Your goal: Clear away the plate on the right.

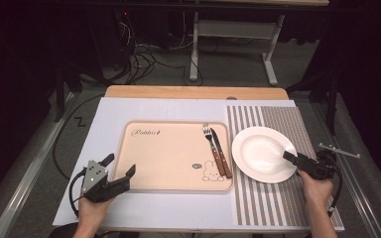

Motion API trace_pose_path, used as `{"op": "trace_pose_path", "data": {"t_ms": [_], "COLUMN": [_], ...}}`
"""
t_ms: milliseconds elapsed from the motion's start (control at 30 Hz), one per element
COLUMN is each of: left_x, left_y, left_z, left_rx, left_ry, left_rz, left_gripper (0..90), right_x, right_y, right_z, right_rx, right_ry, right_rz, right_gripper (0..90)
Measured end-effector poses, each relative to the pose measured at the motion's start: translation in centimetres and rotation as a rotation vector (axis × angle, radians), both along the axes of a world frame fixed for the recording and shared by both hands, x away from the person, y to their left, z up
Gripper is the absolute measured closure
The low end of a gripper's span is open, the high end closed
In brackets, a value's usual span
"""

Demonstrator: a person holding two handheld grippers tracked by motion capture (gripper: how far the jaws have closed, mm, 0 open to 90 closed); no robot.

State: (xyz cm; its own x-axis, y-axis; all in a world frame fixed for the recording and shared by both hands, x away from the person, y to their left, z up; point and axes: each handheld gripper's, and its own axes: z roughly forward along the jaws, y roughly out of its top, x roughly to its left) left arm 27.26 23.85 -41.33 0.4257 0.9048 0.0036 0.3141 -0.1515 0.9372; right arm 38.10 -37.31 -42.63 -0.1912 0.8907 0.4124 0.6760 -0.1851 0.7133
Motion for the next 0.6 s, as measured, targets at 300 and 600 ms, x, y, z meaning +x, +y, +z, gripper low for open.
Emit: {"op": "trace_pose_path", "data": {"t_ms": [300, 600], "left_x": [0.1, 0.1], "left_y": [0.0, 0.0], "left_z": [0.0, -0.1], "left_rx": [0.008, 0.012], "left_ry": [-0.002, 0.000], "left_rz": [0.005, 0.005], "left_gripper": [21.5, 21.5], "right_x": [0.5, 1.1], "right_y": [-0.3, -0.5], "right_z": [-0.5, -1.0], "right_rx": [0.062, 0.130], "right_ry": [0.034, 0.086], "right_rz": [0.011, 0.027], "right_gripper": [44.0, 53.6]}}
